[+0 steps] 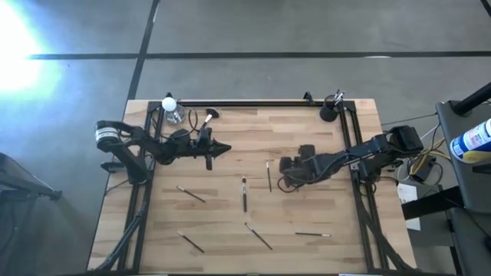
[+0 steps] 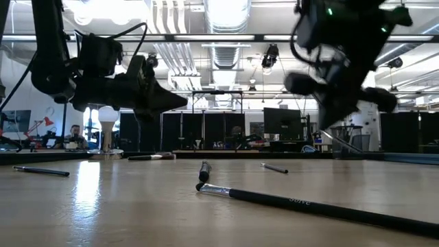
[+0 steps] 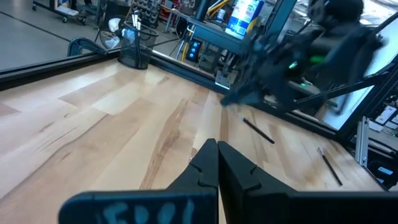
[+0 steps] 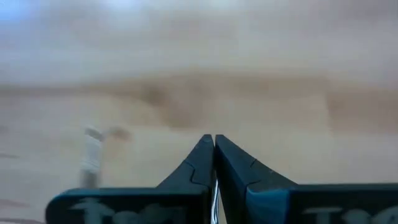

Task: Put items in baskets/containers
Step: Put the foundation brush into the mesh organizer

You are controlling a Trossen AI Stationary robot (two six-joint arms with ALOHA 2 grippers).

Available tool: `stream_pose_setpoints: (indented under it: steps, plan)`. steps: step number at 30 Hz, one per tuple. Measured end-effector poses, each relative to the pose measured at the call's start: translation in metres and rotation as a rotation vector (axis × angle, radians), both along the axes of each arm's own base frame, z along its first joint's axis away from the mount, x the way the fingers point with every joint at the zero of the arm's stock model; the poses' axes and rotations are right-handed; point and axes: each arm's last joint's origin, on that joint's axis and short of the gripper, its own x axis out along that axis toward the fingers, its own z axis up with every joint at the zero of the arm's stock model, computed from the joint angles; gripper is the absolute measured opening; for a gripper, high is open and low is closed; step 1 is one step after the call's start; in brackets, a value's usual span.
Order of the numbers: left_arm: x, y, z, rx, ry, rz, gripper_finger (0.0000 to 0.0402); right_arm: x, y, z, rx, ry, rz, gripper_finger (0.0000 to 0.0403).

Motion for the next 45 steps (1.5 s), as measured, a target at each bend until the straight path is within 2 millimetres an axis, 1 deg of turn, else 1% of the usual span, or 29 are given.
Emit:
stream_pose_setpoints:
  steps: [4, 7, 9, 11, 14, 19, 25, 28, 32, 37, 45]
  plan:
    - [-0.001, 0.0, -0.001, -0.001, 0.002, 0.0, 0.0, 0.015, -0.008, 0.031, -0.273, -0.02, 0.054, 0.0008]
    - [-0.001, 0.0, -0.001, -0.001, 0.004, 0.001, 0.0, 0.02, -0.021, 0.055, -0.47, 0.005, 0.04, 0.0008]
    - [-0.001, 0.0, -0.001, -0.001, 0.005, 0.002, 0.0, 0.019, -0.034, 0.067, -0.577, 0.045, 0.006, 0.0008]
    - [-0.001, 0.0, -0.001, -0.001, 0.004, 0.003, 0.0, 0.016, -0.05, 0.076, -0.642, 0.095, -0.043, 0.0008]
    - [-0.001, 0.0, -0.001, -0.001, 0.004, 0.004, 0.0, 0.01, -0.077, 0.084, -0.722, 0.162, -0.151, 0.0008]
    - [-0.001, 0.0, -0.001, 0.006, 0.005, 0.004, 0.0, -0.005, -0.116, 0.086, -0.882, 0.286, -0.358, 0.0008]
    - [-0.001, 0.0, -0.001, 0.017, 0.007, 0.007, 0.0, -0.034, -0.172, 0.078, -0.854, 0.421, -0.569, 0.0008]
    - [-0.002, 0.0, -0.001, 0.019, 0.008, 0.01, 0.0, -0.049, -0.191, 0.075, -0.84, 0.456, -0.655, 0.0008]
    - [-0.002, 0.0, -0.002, 0.027, 0.009, 0.01, 0.0, -0.062, -0.205, 0.071, -0.824, 0.496, -0.717, 0.0008]
    - [-0.002, 0.0, -0.001, 0.03, 0.009, 0.011, 0.0, -0.068, -0.209, 0.067, -0.817, 0.513, -0.74, 0.0008]
    - [-0.002, 0.0, -0.002, 0.029, 0.012, 0.011, 0.0, -0.077, -0.217, 0.056, -0.829, 0.466, -0.817, 0.0008]
